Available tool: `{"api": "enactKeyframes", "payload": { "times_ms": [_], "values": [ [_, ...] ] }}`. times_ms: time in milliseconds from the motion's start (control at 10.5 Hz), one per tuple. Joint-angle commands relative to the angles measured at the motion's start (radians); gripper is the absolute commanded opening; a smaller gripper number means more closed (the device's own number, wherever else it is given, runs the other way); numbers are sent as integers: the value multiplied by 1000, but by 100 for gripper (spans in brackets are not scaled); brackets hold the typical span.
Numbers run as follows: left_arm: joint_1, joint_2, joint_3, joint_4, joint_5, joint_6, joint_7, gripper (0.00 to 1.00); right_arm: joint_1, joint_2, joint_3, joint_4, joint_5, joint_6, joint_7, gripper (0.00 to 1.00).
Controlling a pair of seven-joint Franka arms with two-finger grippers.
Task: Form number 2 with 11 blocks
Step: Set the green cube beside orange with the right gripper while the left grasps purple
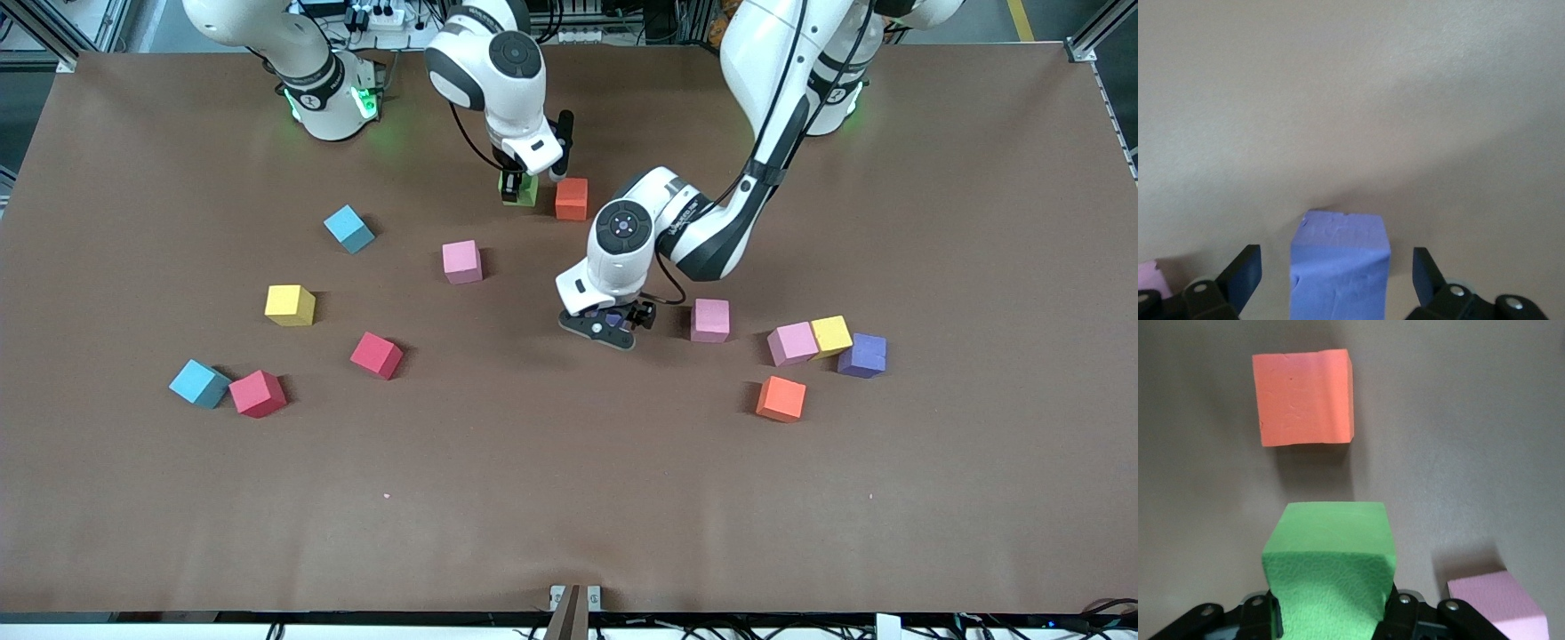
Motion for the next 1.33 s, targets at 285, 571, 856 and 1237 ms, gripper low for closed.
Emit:
{"api": "enactKeyframes", "payload": {
  "times_ms": [285, 571, 856, 1237],
  "values": [
    [-14, 28, 13, 5, 40, 25, -2, 100, 52, 106, -4, 1, -13, 111, -8, 50],
    [-24, 20, 13, -34, 40, 24, -7, 76, 79, 126, -4, 12, -8, 120, -7, 50],
    [-12, -9, 17, -79, 46, 16, -61, 8, 80, 149, -4, 28, -3, 137, -6, 50],
    [21, -99, 7, -128, 31, -49, -429, 0, 80, 182, -4, 39, 0, 168, 18, 50]
  ]
}}
